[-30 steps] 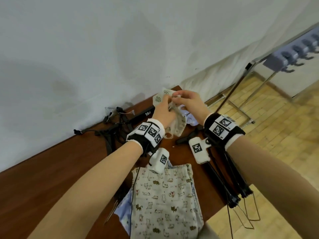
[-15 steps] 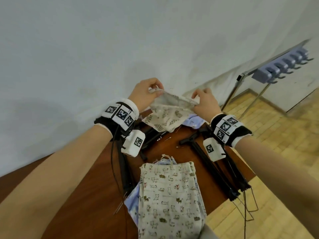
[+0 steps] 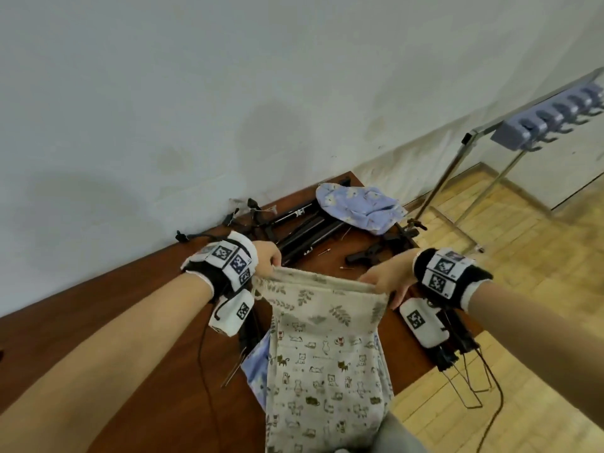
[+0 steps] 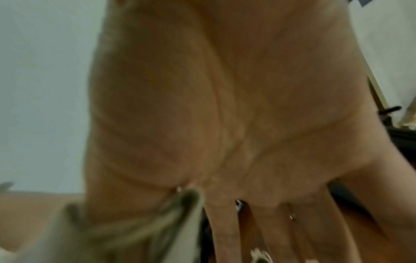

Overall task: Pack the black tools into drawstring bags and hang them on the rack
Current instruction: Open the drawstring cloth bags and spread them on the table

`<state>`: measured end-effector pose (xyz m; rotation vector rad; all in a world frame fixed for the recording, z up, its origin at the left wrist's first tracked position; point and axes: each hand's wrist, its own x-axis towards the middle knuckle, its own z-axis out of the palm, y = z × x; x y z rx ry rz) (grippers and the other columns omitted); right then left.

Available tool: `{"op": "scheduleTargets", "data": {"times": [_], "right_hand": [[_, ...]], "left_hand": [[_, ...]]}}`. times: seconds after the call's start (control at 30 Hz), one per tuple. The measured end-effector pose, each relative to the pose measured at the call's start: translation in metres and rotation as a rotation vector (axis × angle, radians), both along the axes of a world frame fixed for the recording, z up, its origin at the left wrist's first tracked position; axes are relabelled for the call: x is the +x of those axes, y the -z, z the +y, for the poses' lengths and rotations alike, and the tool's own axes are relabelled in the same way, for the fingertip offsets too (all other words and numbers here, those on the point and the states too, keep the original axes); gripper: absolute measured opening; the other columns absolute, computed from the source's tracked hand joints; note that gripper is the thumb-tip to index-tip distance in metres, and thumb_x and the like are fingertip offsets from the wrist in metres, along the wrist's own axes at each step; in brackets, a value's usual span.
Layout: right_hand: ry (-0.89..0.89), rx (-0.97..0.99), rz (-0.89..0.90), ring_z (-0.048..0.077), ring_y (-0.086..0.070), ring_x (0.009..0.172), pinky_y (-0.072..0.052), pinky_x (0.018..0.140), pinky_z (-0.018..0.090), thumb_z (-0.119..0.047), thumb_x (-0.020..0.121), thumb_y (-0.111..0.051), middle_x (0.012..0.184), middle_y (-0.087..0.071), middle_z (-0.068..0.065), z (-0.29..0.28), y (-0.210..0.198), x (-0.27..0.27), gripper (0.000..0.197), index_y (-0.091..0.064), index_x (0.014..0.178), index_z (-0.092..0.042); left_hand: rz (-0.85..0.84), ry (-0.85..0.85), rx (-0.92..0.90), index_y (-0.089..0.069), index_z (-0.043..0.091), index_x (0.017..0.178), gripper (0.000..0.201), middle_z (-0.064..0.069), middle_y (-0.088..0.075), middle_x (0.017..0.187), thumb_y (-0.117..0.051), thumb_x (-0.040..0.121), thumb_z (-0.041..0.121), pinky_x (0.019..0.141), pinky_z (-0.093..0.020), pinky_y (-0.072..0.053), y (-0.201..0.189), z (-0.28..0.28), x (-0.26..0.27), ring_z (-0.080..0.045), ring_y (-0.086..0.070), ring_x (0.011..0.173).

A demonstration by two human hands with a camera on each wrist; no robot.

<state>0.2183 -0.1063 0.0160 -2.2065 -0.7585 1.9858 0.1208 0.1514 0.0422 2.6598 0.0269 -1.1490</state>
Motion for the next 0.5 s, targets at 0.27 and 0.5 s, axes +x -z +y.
{"op": "scheduleTargets", "data": {"times": [0.27,0.5], "right_hand": [[0.458,0.204,-0.352,0.024,-0.070,0.094,-0.058,0.074,0.029,-0.035,0.092,-0.062,0.106,-0.072,0.009,0.012,0.083,0.019,0.030,-0.065,0.115,-0.015],[0.469,0.197,-0.462,0.026,-0.069,0.069,-0.060,0.058,0.033,-0.006,0.093,-0.054,0.119,-0.062,0.015,0.028,0.144,0.042,0.041,-0.051,0.131,-0.021]], "left_hand": [[0.307,-0.285,-0.315,-0.068,0.011,0.080,0.006,0.009,-0.056,0.070,-0.067,0.085,0.015,0.057,-0.021,-0.042,0.062,-0.037,-0.008,-0.012,-0.048,0.060],[0.281,-0.491,-0.426,-0.064,0.011,0.077,0.029,0.005,-0.041,0.051,-0.061,0.090,0.037,0.054,-0.025,-0.034,0.078,-0.037,0.012,-0.014,-0.042,0.047]]}}
